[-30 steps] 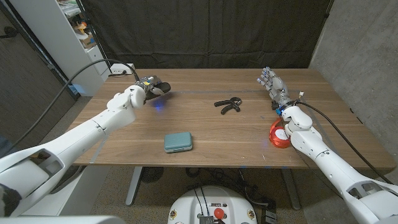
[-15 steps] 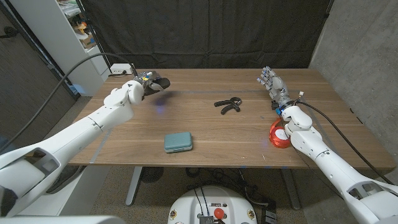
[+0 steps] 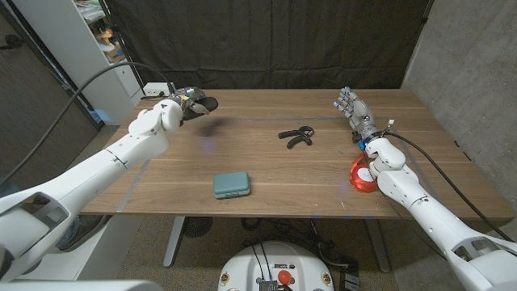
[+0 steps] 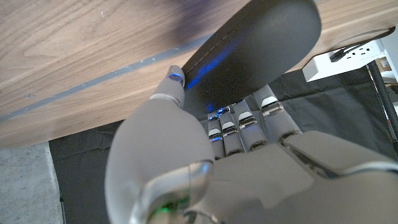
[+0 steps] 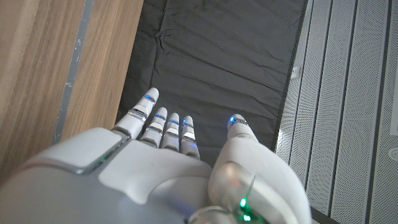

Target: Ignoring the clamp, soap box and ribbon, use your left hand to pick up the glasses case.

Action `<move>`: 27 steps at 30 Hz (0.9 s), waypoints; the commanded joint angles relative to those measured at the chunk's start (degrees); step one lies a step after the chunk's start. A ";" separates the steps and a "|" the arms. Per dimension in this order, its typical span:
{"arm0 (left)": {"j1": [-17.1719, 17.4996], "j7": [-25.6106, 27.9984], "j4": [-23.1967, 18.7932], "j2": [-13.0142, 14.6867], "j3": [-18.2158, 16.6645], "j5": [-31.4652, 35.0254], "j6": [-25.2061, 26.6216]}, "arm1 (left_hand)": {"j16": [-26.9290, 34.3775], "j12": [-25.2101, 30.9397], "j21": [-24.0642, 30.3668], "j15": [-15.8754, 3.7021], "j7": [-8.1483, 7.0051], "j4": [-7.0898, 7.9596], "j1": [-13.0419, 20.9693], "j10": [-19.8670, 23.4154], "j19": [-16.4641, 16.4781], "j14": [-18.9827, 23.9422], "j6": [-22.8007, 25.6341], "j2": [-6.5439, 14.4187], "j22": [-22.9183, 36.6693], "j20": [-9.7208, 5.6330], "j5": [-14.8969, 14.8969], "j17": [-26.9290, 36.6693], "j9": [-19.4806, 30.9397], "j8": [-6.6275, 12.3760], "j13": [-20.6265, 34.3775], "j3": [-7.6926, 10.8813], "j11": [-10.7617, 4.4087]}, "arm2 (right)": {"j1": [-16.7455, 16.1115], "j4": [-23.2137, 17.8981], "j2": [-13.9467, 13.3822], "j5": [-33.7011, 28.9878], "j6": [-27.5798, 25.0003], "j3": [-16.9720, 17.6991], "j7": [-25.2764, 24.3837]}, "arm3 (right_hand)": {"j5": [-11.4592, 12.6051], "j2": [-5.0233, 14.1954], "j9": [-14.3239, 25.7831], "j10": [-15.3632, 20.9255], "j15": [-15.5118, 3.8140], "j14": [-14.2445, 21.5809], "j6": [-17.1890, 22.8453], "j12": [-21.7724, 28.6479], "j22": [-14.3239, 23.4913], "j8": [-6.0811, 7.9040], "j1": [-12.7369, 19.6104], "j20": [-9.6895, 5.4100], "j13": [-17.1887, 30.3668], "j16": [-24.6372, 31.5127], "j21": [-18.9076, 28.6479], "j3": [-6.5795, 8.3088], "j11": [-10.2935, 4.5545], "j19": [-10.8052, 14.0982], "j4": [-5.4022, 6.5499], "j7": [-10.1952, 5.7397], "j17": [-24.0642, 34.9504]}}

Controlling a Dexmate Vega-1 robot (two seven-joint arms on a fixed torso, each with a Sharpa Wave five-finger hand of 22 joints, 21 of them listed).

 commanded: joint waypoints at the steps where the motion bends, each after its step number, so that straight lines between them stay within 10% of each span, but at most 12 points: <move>1: 0.39 -0.72 -1.80 0.51 -1.26 0.99 0.23 | 0.20 0.51 0.50 -0.52 -0.16 0.35 0.82 0.91 0.31 0.82 0.67 1.57 0.28 -0.60 0.40 0.19 0.22 0.44 0.42 0.06 -0.18 | 0.01 -0.20 -0.15 -0.17 -0.20 -0.09 -0.21 | 0.23 0.01 0.01 0.50 -0.15 0.43 0.62 0.05 0.09 0.43 -0.47 -0.23 0.04 0.43 -0.06 0.10 -0.05 0.60 -0.36 0.27 0.26; 27: -0.65 -4.14 -7.42 1.77 -3.76 3.18 2.00 | -0.02 0.99 1.45 -0.74 -0.32 0.65 0.01 1.82 0.70 1.79 1.47 1.63 0.41 -0.92 0.38 -0.01 0.37 0.70 1.48 -0.27 -0.51 | -0.69 -0.24 -0.49 0.51 -0.11 0.53 -0.06 | 0.21 -0.03 0.01 0.76 -0.09 0.57 0.94 0.08 0.09 0.50 -0.45 -0.23 0.04 0.45 -0.06 0.01 -0.07 0.74 -0.51 0.30 0.30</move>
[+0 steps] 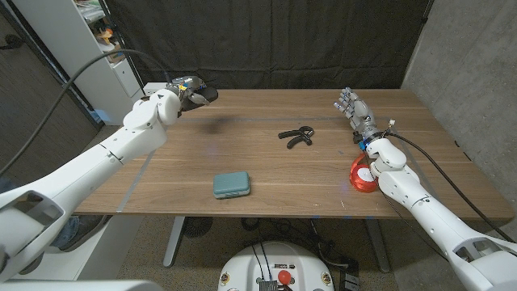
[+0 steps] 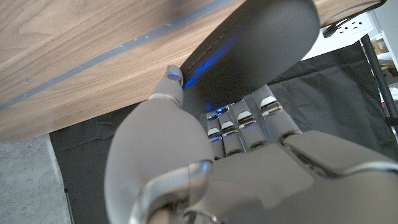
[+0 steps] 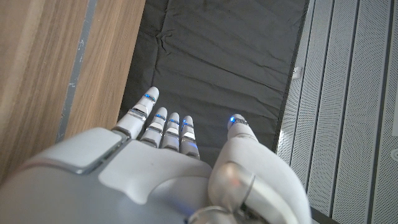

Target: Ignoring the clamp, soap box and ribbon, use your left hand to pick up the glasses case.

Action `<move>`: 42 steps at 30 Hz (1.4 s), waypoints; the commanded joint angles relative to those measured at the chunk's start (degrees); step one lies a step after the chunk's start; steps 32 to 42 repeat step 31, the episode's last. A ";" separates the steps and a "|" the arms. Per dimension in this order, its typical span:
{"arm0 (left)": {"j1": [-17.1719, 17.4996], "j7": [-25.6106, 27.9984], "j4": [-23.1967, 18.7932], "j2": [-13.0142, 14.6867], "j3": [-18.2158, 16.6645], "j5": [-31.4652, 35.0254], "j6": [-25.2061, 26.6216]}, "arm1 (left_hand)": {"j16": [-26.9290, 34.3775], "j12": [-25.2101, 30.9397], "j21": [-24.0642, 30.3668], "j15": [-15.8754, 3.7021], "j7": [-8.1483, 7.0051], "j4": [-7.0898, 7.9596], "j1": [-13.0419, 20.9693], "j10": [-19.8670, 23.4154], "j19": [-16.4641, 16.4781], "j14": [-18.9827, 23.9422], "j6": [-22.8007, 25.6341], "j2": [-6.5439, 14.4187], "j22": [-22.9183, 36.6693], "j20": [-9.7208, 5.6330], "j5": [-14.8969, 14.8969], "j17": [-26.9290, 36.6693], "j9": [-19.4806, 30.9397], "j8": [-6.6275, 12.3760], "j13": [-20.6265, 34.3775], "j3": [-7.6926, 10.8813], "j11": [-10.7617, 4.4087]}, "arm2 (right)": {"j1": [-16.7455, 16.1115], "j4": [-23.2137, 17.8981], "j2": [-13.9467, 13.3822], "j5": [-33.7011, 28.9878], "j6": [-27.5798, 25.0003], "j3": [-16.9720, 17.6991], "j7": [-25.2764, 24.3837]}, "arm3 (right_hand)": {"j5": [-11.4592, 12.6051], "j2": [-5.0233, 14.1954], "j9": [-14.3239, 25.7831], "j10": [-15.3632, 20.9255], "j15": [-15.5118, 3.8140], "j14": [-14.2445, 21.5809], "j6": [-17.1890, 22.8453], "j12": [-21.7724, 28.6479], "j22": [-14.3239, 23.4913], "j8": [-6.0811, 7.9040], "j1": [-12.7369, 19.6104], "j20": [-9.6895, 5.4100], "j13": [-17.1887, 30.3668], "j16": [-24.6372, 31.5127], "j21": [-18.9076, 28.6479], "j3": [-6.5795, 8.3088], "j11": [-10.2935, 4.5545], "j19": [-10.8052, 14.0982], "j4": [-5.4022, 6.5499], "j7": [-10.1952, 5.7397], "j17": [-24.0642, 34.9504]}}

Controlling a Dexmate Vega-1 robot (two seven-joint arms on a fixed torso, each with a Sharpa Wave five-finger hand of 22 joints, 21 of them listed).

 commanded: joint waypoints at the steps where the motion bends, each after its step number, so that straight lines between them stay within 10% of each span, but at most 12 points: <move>1: -0.52 -2.14 -3.18 1.09 -1.39 1.43 1.08 | 0.01 0.50 0.45 -0.78 0.14 0.19 0.66 0.98 0.39 0.72 0.78 1.03 0.11 -0.17 0.50 0.24 0.13 0.55 0.38 0.23 -0.29 | -0.32 -0.04 -0.15 0.29 0.08 0.26 0.00 | 0.21 -0.02 0.01 0.56 -0.13 0.59 0.64 0.08 0.09 0.50 -0.42 0.00 0.04 0.45 -0.06 0.16 0.14 0.33 -0.39 -0.04 0.11; 42: -0.54 -3.82 -5.08 1.39 -3.33 2.64 1.12 | 0.27 1.03 1.32 -0.97 0.02 -0.09 1.08 2.14 0.60 1.70 1.83 1.47 0.20 -0.29 0.64 0.43 0.34 0.96 1.36 0.29 -0.55 | -0.40 -0.81 -0.21 -0.06 -0.31 -0.03 -0.38 | 0.19 0.02 0.02 0.63 0.01 0.69 0.79 0.03 0.10 0.49 -0.43 0.05 0.04 0.49 -0.07 0.05 0.23 0.49 -0.50 -0.08 0.19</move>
